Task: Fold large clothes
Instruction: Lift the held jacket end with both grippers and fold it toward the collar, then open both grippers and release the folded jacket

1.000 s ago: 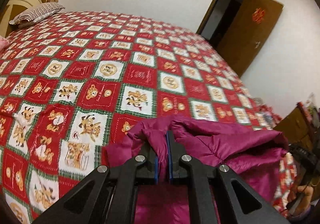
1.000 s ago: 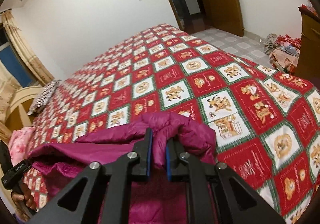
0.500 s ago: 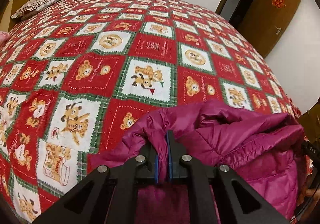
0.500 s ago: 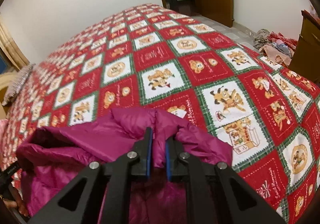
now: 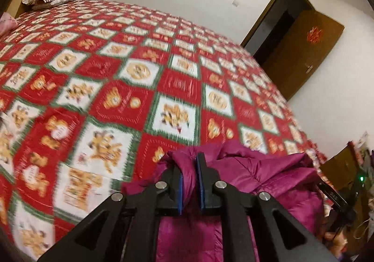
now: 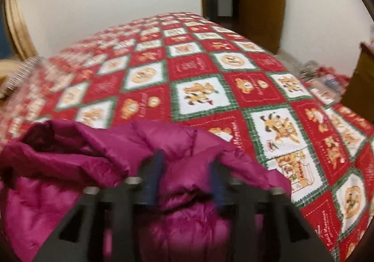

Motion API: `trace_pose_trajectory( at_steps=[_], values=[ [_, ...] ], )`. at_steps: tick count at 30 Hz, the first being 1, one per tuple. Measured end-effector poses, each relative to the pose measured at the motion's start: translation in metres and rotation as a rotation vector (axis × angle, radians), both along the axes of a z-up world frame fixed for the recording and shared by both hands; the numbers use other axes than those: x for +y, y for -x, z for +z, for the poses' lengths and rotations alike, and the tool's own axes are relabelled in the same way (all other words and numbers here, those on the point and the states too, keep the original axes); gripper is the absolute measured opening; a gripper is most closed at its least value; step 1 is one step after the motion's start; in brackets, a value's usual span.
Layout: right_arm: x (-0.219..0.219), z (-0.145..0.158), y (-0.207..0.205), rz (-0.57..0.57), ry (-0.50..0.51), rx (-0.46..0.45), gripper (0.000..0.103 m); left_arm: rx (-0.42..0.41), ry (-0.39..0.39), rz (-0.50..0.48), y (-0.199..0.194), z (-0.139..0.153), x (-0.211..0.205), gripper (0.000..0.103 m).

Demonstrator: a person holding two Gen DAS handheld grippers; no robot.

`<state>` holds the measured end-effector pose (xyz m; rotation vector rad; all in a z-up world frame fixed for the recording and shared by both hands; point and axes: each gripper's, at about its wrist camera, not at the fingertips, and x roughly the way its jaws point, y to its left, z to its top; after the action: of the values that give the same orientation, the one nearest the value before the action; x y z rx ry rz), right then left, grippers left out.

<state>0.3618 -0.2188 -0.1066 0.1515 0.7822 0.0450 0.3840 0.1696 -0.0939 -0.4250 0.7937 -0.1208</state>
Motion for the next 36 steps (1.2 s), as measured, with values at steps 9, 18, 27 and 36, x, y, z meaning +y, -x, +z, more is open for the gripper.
trace_pose_trajectory(
  at_steps=[9,18,27,36],
  values=[
    [0.000,0.073,0.048,0.035,0.030,-0.162,0.063,-0.029,-0.118,-0.034,0.000,0.036,-0.024,0.051],
    [0.070,0.044,0.005,0.175,0.123,-0.059,0.049,-0.093,-0.159,-0.003,-0.007,0.058,-0.049,0.059],
    [0.071,-0.028,-0.033,0.103,0.234,0.068,0.037,0.032,-0.335,-0.029,-0.051,-0.018,-0.115,0.059],
    [0.071,-0.042,-0.030,0.100,0.266,0.031,0.037,0.008,-0.261,0.029,-0.047,-0.058,-0.104,0.059]
  ],
)
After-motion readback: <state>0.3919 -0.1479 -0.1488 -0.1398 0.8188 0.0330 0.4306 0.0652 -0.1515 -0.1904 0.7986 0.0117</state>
